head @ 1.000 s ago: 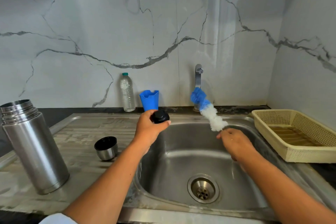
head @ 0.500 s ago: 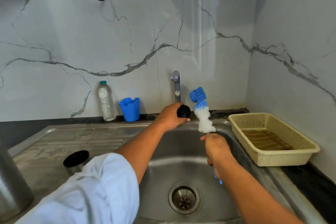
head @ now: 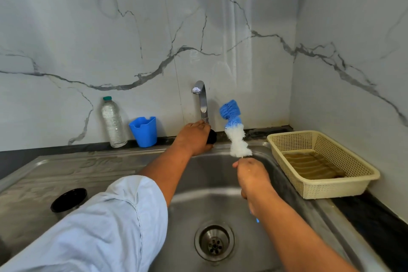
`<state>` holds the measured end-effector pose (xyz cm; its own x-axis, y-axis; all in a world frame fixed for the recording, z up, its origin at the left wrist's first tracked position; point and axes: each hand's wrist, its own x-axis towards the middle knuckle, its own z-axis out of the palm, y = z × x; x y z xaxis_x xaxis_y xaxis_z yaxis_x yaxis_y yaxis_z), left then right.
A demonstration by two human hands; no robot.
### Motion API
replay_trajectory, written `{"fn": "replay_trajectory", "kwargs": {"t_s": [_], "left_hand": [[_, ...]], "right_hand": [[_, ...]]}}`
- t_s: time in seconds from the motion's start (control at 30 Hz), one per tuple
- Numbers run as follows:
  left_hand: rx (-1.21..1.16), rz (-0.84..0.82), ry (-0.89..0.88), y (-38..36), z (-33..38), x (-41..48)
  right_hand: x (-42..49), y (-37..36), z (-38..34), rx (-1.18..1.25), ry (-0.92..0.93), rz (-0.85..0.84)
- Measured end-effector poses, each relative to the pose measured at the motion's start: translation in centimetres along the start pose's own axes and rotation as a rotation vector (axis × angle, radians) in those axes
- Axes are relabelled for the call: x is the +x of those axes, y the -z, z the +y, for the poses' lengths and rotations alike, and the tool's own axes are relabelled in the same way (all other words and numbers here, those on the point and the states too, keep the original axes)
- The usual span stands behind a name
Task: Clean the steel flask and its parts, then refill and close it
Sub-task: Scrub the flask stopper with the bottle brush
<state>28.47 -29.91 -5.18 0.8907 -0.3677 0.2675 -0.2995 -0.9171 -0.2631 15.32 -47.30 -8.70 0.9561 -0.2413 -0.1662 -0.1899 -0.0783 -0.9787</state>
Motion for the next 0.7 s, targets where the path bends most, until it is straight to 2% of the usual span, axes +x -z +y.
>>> {"fn": "replay_trajectory", "kwargs": {"t_s": [0.13, 0.37, 0.43, 0.53, 0.7], "left_hand": [[-0.221, -0.021, 0.101, 0.1, 0.3, -0.8], [-0.991, -0.135, 0.325, -0.9, 0.0, -5.2], [-1.144, -0.158, 0.364, -1.0, -0.6, -6.4], [-1.279, -0.142, 0.401, -1.0, -1.0, -6.9], [-1.304, -0.153, 0.500, -0.6, -0.7, -7.0]], "right_hand": [[-0.3, 0.1, -0.3, 0.012, 0.008, -0.003], [-0.7, 0.3, -0.5, -0.010, 0.012, -0.012], [-0.9, 0.3, -0.6, -0.011, 0.002, -0.024], [-0.8, 0.3, -0.6, -0.019, -0.013, -0.030], [-0.7, 0.3, -0.6, -0.024, -0.028, -0.035]]}}
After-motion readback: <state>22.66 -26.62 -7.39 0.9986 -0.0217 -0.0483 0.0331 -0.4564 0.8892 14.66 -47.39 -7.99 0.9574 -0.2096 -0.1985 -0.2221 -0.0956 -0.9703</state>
